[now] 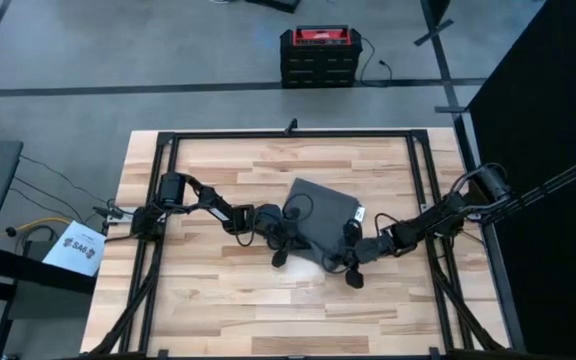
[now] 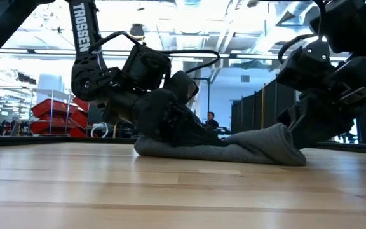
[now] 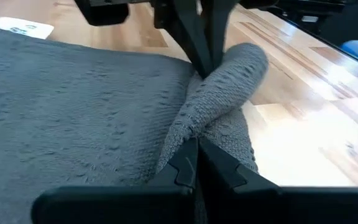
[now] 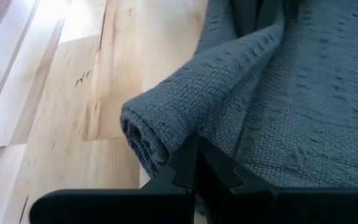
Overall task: Roll towel
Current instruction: Roll the gray towel
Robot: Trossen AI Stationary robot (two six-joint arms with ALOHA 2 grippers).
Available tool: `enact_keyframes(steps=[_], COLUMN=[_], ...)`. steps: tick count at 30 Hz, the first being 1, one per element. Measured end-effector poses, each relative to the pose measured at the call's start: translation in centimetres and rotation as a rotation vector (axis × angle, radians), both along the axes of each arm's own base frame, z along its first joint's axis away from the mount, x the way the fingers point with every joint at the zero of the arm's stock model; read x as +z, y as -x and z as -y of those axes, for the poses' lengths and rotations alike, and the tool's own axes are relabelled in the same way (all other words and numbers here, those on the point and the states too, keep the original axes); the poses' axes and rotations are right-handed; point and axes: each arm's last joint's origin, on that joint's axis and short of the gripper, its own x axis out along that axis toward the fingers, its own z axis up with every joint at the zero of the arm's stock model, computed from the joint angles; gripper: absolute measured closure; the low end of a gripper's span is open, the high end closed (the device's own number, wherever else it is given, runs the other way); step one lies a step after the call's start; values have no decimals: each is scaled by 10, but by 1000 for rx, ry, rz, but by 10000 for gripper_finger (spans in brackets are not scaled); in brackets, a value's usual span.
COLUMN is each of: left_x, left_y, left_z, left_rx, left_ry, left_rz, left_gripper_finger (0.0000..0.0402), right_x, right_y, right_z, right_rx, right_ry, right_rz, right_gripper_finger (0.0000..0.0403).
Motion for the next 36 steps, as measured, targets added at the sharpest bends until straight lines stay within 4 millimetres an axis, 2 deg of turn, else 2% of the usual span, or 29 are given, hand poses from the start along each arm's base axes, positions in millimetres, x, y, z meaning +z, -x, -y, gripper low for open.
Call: enact_keyframes(steps=[9,24,31,36], left_x=[1,1,1,1], left_y=[1,1,1,1], left_z=[3,3,3,3], left_rx=[-61,-75,-74,-73], left_ry=[21,18,18,17], left_rz=[0,0,0,0], left_gripper_finger=[402,402,402,402], right_x=[-3,25,49,57], right_y=[2,16,19,9], right_z=[1,-1,12,26], right_rx=[-6,13,-59,-126], right_ry=[2,-43,87,133], right_rz=[-45,-16,91,190], right_gripper_finger=[403,403,403,403])
